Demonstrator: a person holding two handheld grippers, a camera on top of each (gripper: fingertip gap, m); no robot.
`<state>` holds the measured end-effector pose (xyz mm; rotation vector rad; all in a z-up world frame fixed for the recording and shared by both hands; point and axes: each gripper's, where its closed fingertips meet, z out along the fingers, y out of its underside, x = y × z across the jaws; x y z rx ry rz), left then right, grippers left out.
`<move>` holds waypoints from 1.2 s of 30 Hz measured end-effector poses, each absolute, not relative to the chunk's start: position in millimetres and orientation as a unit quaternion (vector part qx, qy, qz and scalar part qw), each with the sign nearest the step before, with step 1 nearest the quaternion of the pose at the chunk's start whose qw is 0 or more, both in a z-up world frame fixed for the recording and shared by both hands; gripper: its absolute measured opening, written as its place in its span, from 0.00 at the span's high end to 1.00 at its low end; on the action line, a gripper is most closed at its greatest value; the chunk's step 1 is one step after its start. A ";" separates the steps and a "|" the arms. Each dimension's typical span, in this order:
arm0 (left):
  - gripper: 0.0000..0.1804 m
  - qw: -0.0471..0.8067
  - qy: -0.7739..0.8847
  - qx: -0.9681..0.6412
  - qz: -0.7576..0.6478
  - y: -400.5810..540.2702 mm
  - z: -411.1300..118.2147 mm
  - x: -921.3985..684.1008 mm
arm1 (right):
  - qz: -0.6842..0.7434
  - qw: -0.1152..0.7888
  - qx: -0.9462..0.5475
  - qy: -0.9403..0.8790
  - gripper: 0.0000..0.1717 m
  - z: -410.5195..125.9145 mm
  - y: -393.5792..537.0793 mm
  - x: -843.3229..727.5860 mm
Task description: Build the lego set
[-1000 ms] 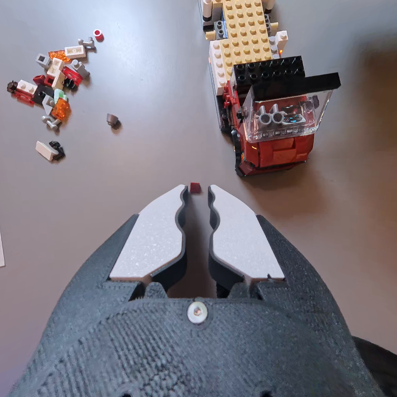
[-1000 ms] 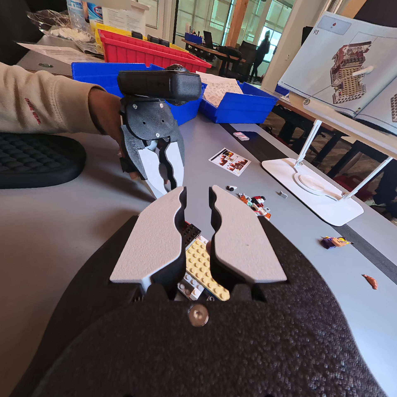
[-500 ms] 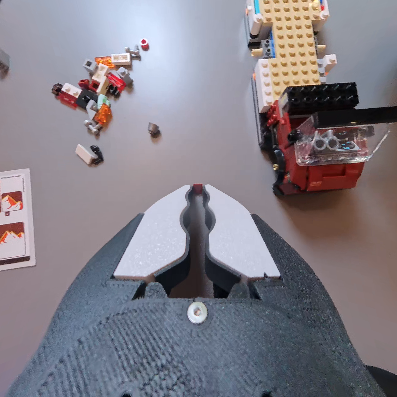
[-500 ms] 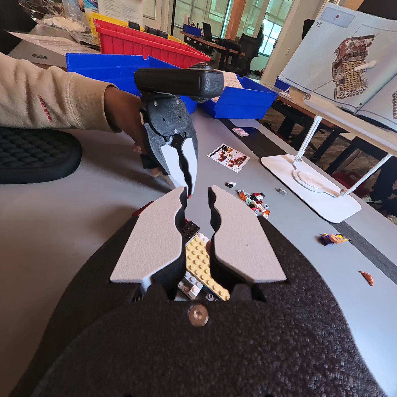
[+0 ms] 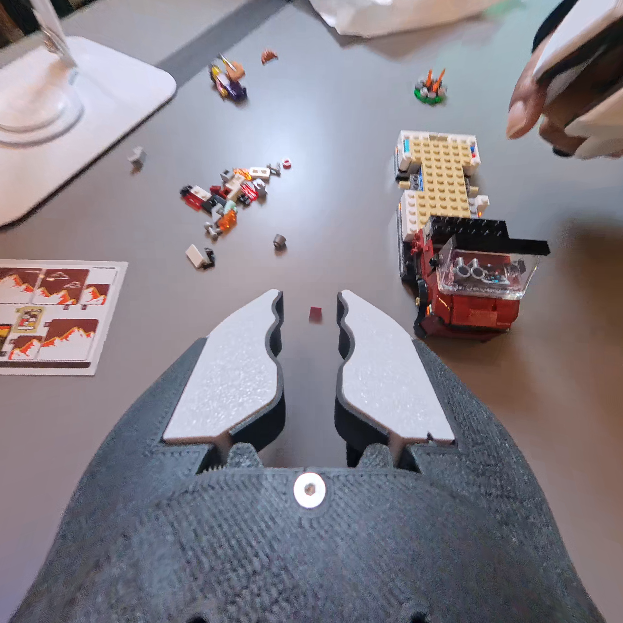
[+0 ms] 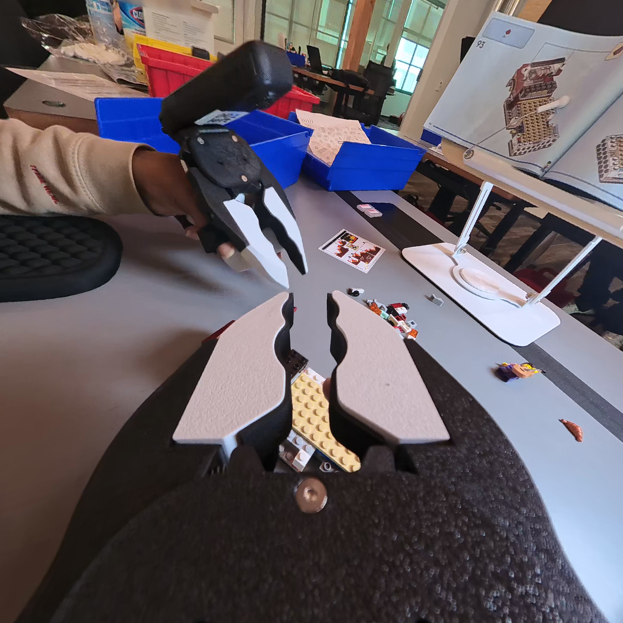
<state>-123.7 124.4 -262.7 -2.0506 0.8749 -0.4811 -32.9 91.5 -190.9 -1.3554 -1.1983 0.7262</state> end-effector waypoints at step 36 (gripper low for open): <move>0.90 0.590 0.212 -0.771 -0.114 180.2 -192.1 -154.0 | 0.218 0.484 -0.664 -0.526 0.87 -203.0 190.6 -17.3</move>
